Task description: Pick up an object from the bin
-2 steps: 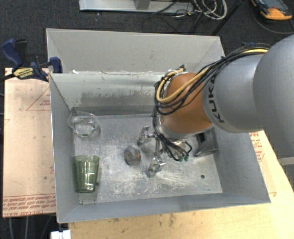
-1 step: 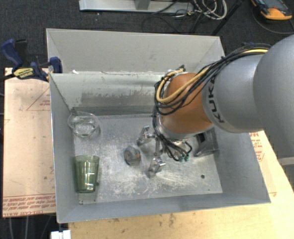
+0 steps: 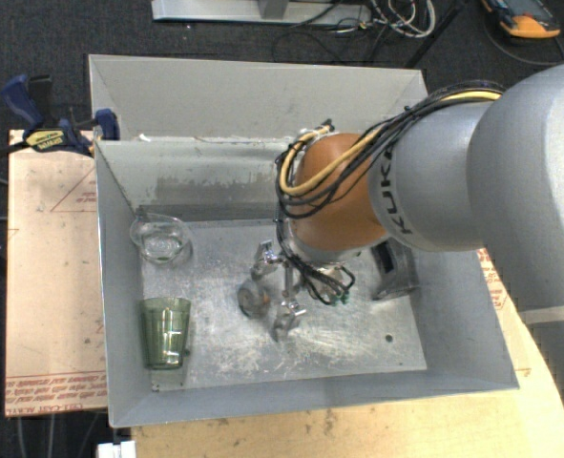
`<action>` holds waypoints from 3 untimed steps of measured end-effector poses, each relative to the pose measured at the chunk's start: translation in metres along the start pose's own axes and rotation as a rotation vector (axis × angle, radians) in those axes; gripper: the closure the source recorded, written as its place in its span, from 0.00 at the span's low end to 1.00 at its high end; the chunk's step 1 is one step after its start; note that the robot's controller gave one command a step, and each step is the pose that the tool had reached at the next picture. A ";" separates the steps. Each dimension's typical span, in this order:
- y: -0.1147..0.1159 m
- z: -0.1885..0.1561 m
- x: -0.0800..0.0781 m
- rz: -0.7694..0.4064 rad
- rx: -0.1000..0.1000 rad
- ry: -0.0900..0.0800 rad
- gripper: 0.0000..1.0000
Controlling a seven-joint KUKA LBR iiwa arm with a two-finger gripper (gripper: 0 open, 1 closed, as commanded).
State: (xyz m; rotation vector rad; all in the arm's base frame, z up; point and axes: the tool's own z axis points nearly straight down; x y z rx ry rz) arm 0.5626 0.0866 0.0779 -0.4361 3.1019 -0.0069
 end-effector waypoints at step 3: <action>0.031 -0.140 -0.030 -0.156 -0.007 0.003 1.00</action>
Offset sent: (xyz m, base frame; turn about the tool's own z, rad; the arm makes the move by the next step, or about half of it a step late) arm 0.0000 0.0000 0.0000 0.0000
